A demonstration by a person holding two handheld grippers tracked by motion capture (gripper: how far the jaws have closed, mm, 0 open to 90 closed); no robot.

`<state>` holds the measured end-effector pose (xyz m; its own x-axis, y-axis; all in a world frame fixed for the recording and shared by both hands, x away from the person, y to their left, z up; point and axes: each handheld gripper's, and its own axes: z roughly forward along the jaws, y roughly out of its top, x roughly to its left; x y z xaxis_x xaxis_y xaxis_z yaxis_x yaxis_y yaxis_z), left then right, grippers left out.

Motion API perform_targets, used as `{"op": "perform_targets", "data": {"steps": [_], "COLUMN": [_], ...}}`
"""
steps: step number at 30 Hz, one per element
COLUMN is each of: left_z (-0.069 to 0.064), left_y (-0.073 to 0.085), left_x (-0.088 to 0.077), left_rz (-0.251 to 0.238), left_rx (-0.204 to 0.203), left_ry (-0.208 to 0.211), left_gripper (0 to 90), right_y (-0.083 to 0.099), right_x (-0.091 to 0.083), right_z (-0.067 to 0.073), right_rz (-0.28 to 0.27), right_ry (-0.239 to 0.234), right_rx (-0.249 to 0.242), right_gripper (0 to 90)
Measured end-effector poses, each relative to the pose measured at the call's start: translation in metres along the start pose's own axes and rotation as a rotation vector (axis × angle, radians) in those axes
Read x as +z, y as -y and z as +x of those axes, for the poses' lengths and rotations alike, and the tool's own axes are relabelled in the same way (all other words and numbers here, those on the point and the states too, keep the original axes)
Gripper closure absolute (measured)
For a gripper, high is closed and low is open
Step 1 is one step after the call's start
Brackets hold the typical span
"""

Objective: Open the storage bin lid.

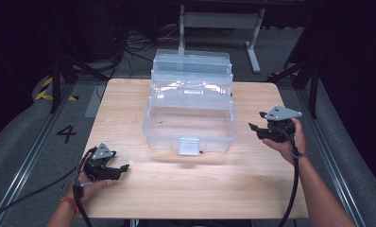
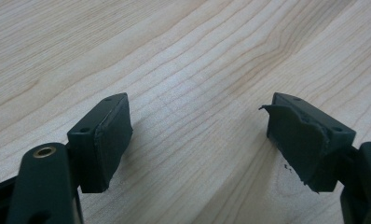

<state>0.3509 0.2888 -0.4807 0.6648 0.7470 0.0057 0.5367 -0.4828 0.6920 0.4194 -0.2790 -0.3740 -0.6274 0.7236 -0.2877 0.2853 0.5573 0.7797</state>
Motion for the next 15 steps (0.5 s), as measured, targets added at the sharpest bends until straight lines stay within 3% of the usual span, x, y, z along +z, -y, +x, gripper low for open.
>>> {"op": "perform_targets", "data": {"steps": [8, 15], "left_z": [0.0, 0.0], "left_y": [0.0, 0.0], "left_x": [0.0, 0.0], "left_rz": [0.0, 0.0], "left_rx": [-0.001, -0.001], "left_ry": [-0.001, -0.001], "left_gripper": [22.6, 22.5], "right_y": [0.018, 0.035], "right_x": [-0.001, -0.004], "right_z": [0.01, 0.012], "right_rz": [0.024, 0.029], "right_ry": [-0.006, -0.001], "right_rx": [-0.012, 0.012], "right_gripper": [37.1, 33.2]}}
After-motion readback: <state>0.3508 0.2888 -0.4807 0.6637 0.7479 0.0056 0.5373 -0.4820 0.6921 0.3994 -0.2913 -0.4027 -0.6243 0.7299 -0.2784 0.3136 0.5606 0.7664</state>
